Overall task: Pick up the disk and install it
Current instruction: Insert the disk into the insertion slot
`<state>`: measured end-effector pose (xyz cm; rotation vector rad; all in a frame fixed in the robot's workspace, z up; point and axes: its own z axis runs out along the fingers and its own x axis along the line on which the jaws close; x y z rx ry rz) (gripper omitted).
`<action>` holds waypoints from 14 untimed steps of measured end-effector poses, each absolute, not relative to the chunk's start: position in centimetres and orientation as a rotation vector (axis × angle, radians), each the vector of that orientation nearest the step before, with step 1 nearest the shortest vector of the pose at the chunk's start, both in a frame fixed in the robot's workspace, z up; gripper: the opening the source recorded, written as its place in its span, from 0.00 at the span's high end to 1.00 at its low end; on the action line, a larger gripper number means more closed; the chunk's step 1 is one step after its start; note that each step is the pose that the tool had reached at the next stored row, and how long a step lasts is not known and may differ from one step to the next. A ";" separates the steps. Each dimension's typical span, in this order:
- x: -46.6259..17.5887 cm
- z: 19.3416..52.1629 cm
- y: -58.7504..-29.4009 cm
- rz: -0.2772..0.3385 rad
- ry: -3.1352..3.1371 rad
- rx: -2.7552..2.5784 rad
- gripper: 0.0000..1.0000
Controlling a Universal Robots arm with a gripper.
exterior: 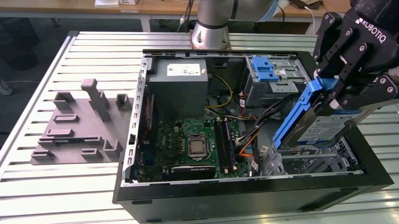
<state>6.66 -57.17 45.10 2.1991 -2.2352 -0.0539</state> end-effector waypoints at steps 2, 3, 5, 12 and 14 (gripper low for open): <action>6.9 45.0 -57.2 -0.054 -2.235 2.199 0.64; 7.0 45.0 -57.2 -0.054 -2.235 2.199 0.64; 7.2 44.9 -57.2 -0.054 -2.235 2.199 0.64; 7.6 44.6 -57.2 -0.054 -2.235 2.199 0.64; 7.7 44.5 -57.2 -0.054 -2.235 2.199 0.64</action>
